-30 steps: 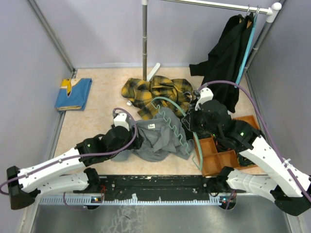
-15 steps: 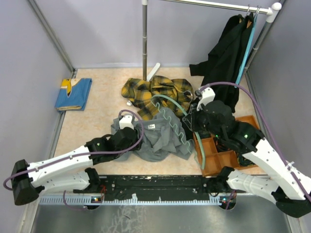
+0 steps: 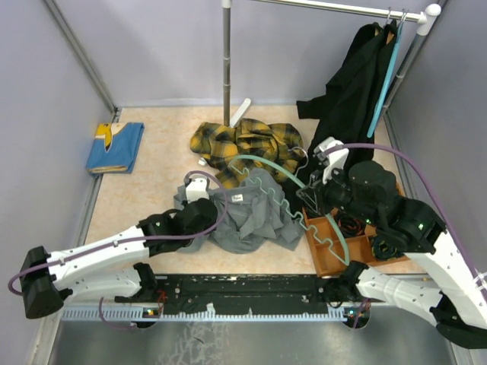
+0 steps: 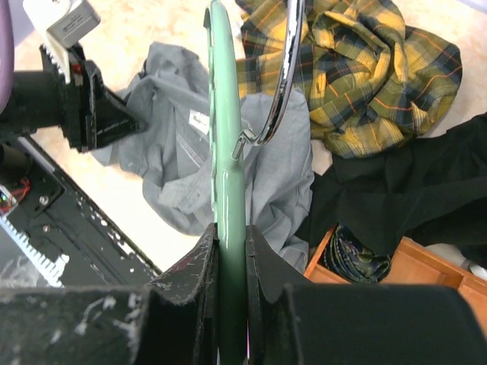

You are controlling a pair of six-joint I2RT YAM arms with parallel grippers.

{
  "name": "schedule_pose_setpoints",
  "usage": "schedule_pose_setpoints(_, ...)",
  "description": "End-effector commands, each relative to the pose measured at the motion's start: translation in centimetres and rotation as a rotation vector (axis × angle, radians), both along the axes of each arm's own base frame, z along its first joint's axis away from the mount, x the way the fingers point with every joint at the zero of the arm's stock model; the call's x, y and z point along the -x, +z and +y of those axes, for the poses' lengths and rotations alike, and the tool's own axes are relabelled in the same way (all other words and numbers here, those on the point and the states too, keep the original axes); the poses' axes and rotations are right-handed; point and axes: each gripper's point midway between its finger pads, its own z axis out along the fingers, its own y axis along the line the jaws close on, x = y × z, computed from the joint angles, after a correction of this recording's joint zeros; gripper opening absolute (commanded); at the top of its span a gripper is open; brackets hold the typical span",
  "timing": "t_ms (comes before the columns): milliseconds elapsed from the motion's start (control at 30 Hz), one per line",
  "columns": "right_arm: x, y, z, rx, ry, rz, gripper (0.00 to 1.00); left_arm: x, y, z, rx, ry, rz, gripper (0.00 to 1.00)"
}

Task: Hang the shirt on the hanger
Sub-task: Hang the shirt on the hanger.

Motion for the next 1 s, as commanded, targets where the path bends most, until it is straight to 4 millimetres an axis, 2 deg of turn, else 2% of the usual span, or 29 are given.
schedule_pose_setpoints(0, 1.3, 1.7, -0.3, 0.035, 0.084, -0.039, 0.0, -0.7, 0.9, 0.1, -0.015, 0.03, -0.029, 0.34)
schedule_pose_setpoints(133, 2.0, 1.6, -0.5, 0.068, 0.13, -0.035, 0.0, -1.1, 1.2, 0.0, -0.023, 0.036, -0.036, 0.22)
schedule_pose_setpoints(233, 2.3, 1.8, -0.5, 0.089, 0.163, -0.049, 0.0, -1.4, 1.9, -0.1, -0.039, 0.038, -0.044, 0.19)
schedule_pose_setpoints(333, 2.2, 2.4, -0.7, 0.1, 0.173, -0.078, 0.0, -1.7, 2.7, -0.5, -0.053, 0.025, -0.045, 0.11)
schedule_pose_setpoints(567, 1.9, 2.4, -0.3, 0.148, 0.222, -0.123, 0.0, -1.9, 4.2, -1.7, -0.072, -0.023, -0.018, 0.09)
schedule_pose_setpoints(767, 2.2, 2.8, 0.3, 0.142, 0.271, -0.143, 0.0, -1.9, 5.2, -2.0, -0.086, -0.036, -0.003, 0.01)
schedule_pose_setpoints(967, 1.6, 1.4, 0.8, 0.185, 0.279, -0.122, 0.0, -2.0, 6.3, -2.8, -0.092, -0.063, 0.01, 0.0)
